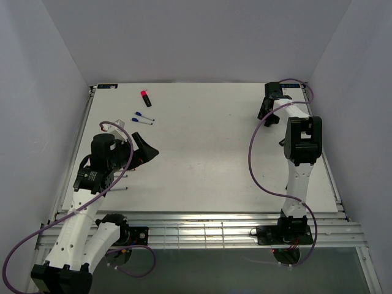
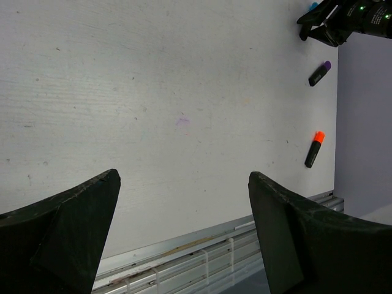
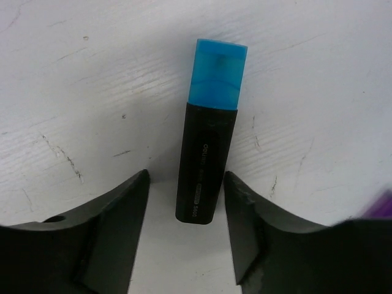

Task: Open the pen caps

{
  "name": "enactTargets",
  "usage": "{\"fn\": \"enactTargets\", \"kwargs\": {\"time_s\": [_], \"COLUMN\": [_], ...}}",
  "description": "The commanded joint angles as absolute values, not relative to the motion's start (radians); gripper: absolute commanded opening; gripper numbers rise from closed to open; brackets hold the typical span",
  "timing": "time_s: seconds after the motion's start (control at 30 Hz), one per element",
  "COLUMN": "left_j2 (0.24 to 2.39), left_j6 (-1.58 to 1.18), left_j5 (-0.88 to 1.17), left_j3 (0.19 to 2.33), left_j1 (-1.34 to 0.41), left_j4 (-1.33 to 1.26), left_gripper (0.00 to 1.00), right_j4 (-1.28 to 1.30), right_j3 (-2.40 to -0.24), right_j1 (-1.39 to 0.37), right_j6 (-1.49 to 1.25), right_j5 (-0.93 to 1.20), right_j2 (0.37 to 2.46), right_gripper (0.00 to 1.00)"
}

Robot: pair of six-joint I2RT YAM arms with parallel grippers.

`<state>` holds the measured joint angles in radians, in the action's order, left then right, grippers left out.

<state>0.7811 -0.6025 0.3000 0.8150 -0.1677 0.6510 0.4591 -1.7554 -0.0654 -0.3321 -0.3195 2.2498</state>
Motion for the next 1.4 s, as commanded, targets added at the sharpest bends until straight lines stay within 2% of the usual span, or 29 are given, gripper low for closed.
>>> {"fn": "enactTargets", "kwargs": {"time_s": [0.0,0.13,0.27,0.37,0.57,0.67,0.87,0.97,1.13,1.37], "left_j2": [0.772,0.772,0.772,0.813,0.919,0.956,1.103,1.149,1.202,1.273], "left_j6": [-0.595,-0.597,-0.6,-0.595,-0.67,-0.765,-0.83,-0.891,-0.969,-1.034], "left_j5": [0.314,0.324,0.336,0.391,0.564,0.702,0.617,0.624,0.597,0.497], "left_j3": [0.834,0.833,0.831,0.844,0.815,0.766,0.808,0.776,0.729,0.7], "left_j1": [-0.167,-0.167,-0.167,-0.167,-0.169,-0.181,-0.316,-0.336,-0.429,-0.514], "left_j4": [0.634,0.637,0.644,0.637,0.479,0.318,0.221,0.092,-0.083,-0.123], "left_gripper": [0.96,0.96,0.95,0.94,0.88,0.87,0.85,0.82,0.79,0.73], "right_j4": [0.463,0.469,0.471,0.503,0.376,0.319,0.209,0.152,0.127,0.078], "right_j3": [-1.741,-1.738,-1.733,-1.727,-1.386,-1.214,-0.901,-0.81,-0.773,-0.759], "right_j1": [-0.061,-0.061,-0.061,-0.084,-0.254,-0.336,-0.492,-0.546,-0.646,-0.736], "right_j6": [-0.353,-0.341,-0.305,-0.287,-0.281,-0.276,-0.281,-0.311,-0.342,-0.391], "right_j5": [-0.341,-0.341,-0.298,-0.281,-0.187,-0.014,0.225,0.297,0.322,0.322], "right_j2": [2.261,2.272,2.269,2.229,1.863,1.706,1.389,1.306,1.204,1.186], "right_gripper": [0.53,0.38,0.08,0.08,0.08,0.08,0.08,0.08,0.08,0.08]}}
